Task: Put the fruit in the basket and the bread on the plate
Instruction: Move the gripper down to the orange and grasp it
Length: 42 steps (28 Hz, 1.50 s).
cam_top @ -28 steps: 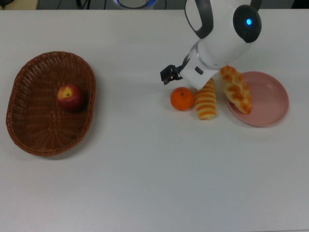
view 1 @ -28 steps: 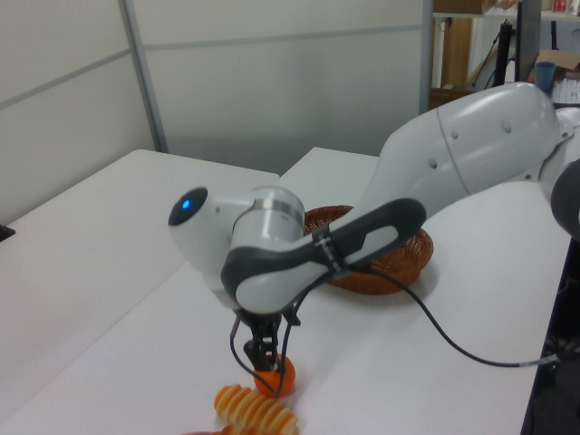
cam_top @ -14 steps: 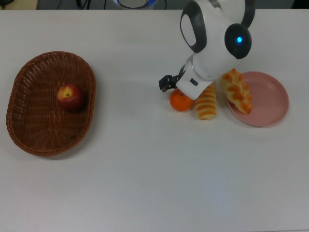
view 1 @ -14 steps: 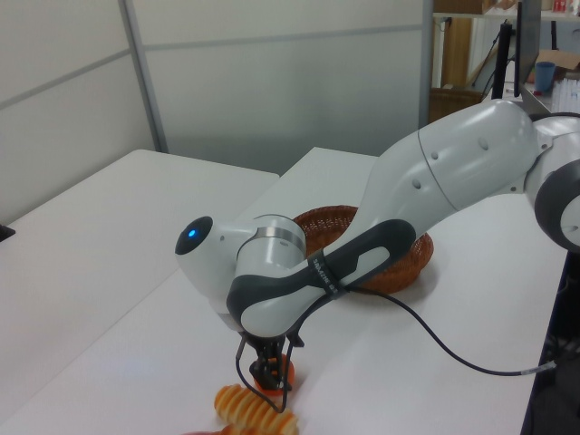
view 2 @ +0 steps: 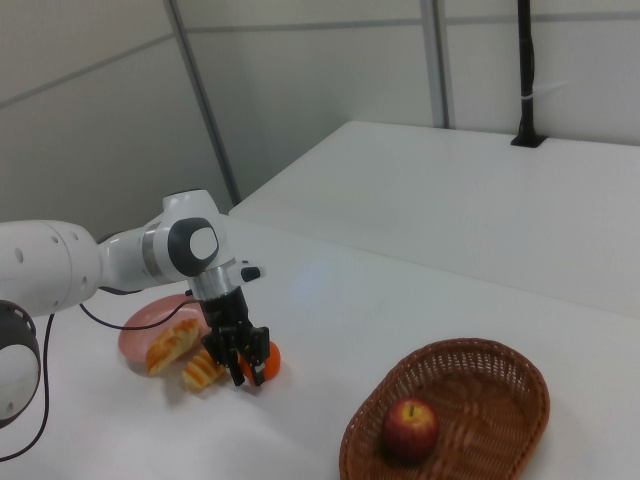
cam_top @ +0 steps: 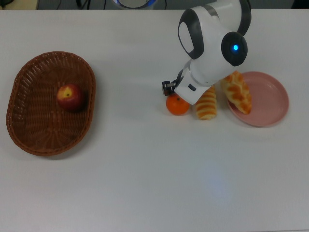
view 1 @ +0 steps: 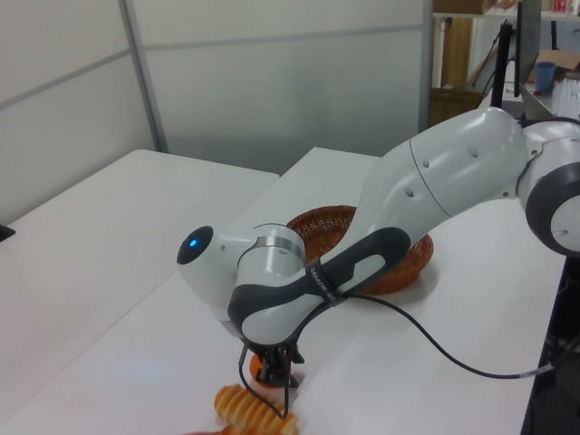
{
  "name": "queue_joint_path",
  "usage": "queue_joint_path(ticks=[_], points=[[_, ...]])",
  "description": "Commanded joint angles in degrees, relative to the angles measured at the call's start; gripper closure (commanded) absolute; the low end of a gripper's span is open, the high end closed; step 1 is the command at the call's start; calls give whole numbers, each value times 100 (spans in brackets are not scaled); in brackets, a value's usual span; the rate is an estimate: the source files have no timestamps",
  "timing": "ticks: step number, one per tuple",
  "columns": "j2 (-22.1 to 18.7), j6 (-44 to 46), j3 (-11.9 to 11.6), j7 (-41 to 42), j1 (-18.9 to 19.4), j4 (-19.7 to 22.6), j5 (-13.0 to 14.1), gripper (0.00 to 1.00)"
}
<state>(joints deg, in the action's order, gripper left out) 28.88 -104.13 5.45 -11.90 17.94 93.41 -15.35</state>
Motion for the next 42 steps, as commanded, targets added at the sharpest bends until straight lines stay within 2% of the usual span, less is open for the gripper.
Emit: queue_joint_path(ticks=[1, 2, 10, 19, 21, 23, 26, 28, 33, 37, 42], points=[[-49, -117, -18, 153, -36, 54, -100, 3], [-49, -117, -9, 162, -36, 45, -100, 0], [-31, -248, -9, 829, -36, -43, -109, 0], [47, -1283, -9, 830, -202, 19, -56, 2], [144, -1417, -18, 865, -255, 10, -47, 8], [206, -1452, -9, 891, -317, 10, -91, 20], [250, -1391, -9, 891, -335, 19, -83, 66], [233, -1347, -9, 900, -344, 28, -74, 66], [233, -1329, -18, 918, -370, 37, -74, 87], [136, -1312, -18, 847, -422, -25, -30, 87], [-233, -1023, -18, 856, -791, -385, 102, 87]])
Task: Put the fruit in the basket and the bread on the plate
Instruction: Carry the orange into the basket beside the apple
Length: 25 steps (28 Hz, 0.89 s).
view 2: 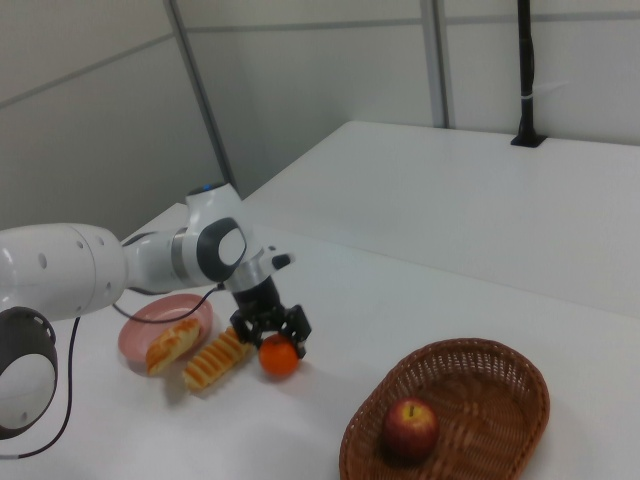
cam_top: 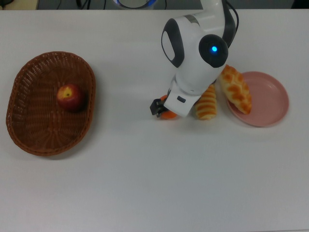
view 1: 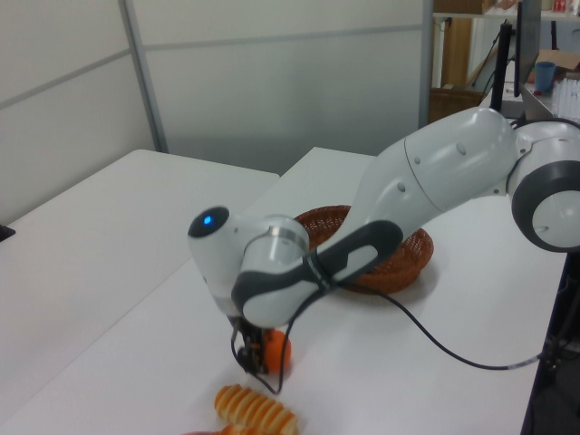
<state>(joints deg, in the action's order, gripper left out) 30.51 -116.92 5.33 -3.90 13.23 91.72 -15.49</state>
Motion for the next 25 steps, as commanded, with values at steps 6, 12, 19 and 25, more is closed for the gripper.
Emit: queue_joint_path(ticks=[6, 12, 19, 25], points=[[-687, 354, -5, 187, -1093, -515, 107, 86], [-670, 266, -14, 618, -2025, -524, 72, 84], [-266, -437, -23, 724, -2571, -401, 19, 83], [-186, -437, -23, 732, -2598, -383, 28, 73]])
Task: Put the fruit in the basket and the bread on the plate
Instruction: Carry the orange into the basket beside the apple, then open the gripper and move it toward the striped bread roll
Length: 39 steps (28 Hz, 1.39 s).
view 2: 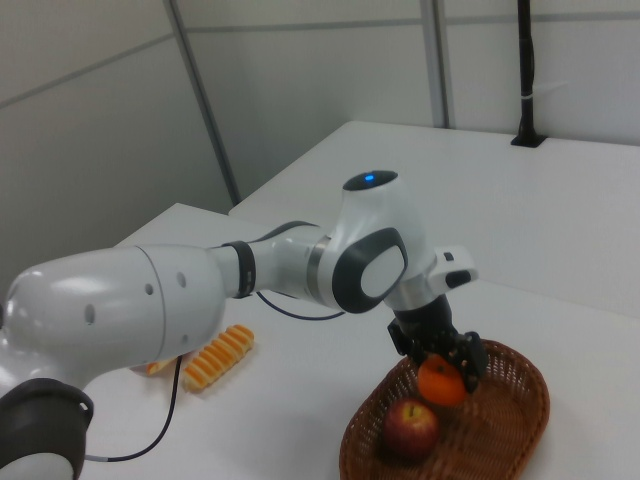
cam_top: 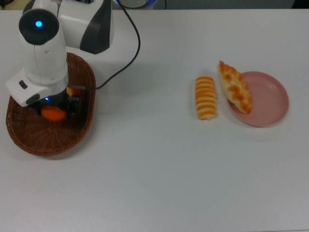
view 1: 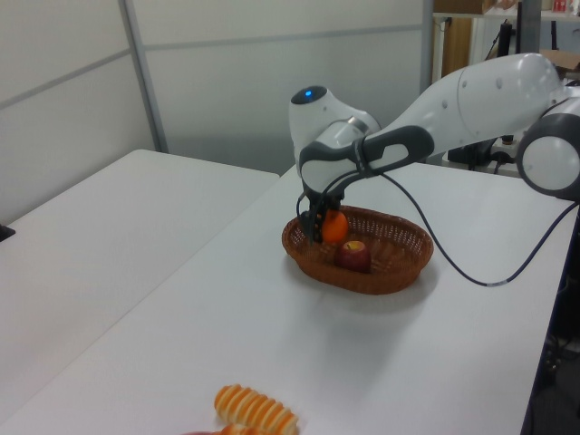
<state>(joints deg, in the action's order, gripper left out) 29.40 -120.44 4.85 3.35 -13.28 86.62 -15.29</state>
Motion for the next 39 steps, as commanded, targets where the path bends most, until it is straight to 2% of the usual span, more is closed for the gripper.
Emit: queue_joint_path(ticks=[1, 2, 3, 4, 5, 9, 14, 19, 25, 30, 39], points=[[-74, -76, 25, 8, 53, 136, 9, 68], [-74, -67, 25, 8, 53, 136, 17, 60], [-74, -58, 25, -10, 45, 136, 35, 46], [-74, -41, 34, -27, 53, 145, 70, 10], [-74, -40, 34, -45, 53, 154, 79, 0], [-136, -23, 60, -27, 54, 180, 131, 0], [-241, -14, 86, -54, 167, 154, 421, 0], [-391, 398, 95, -62, 615, 136, 632, 0], [-444, 925, 104, -89, 1580, 145, 773, 0], [-400, 1154, 104, -54, 2188, 189, 852, 0], [-268, 1304, 183, 61, 2804, 198, 931, 0]])
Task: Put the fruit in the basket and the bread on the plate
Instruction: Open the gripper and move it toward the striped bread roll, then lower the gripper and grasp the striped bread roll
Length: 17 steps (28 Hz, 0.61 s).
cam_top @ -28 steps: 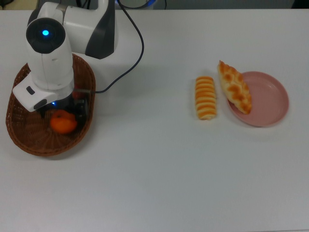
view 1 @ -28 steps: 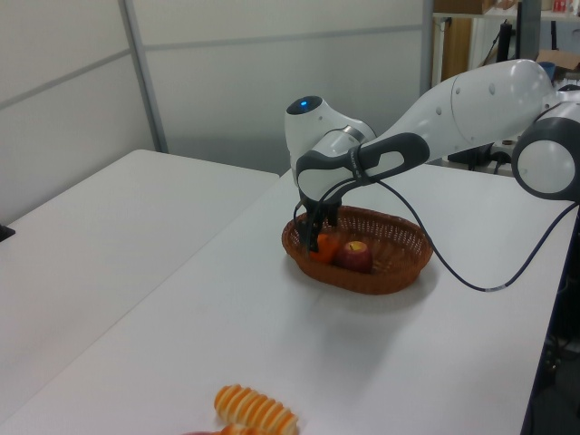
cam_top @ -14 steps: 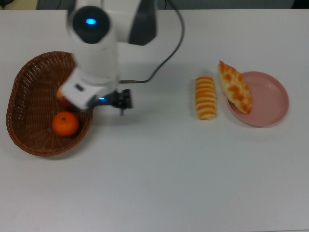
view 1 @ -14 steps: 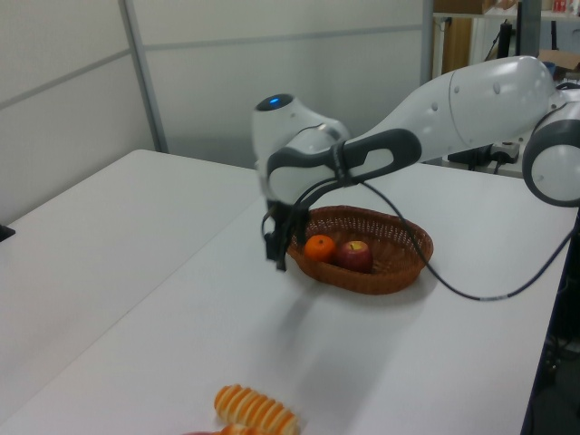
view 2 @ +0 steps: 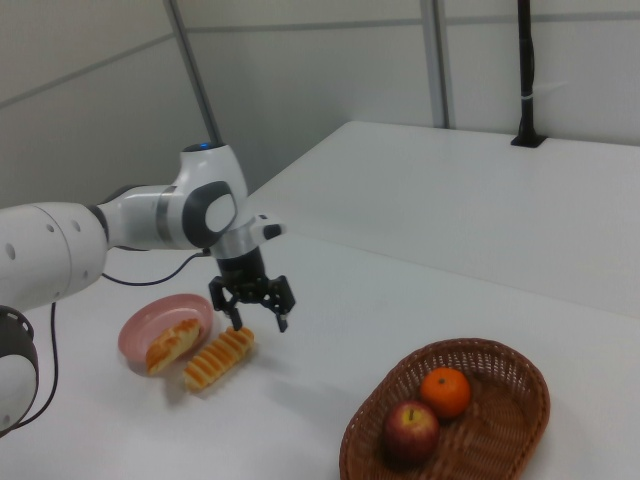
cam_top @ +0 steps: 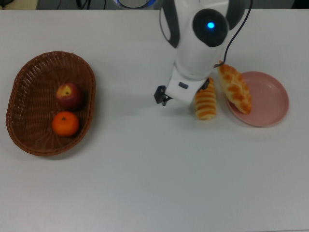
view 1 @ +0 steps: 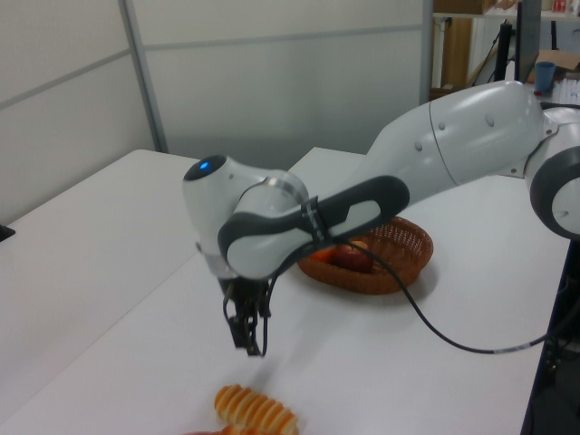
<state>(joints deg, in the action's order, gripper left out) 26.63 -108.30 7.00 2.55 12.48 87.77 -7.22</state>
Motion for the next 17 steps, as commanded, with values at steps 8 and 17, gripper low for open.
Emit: queue_joint_path(ticks=[8, 17], points=[[194, 90, -32, 123, 588, 126, 125, 0], [185, 90, -32, 132, 878, 205, 116, 7]])
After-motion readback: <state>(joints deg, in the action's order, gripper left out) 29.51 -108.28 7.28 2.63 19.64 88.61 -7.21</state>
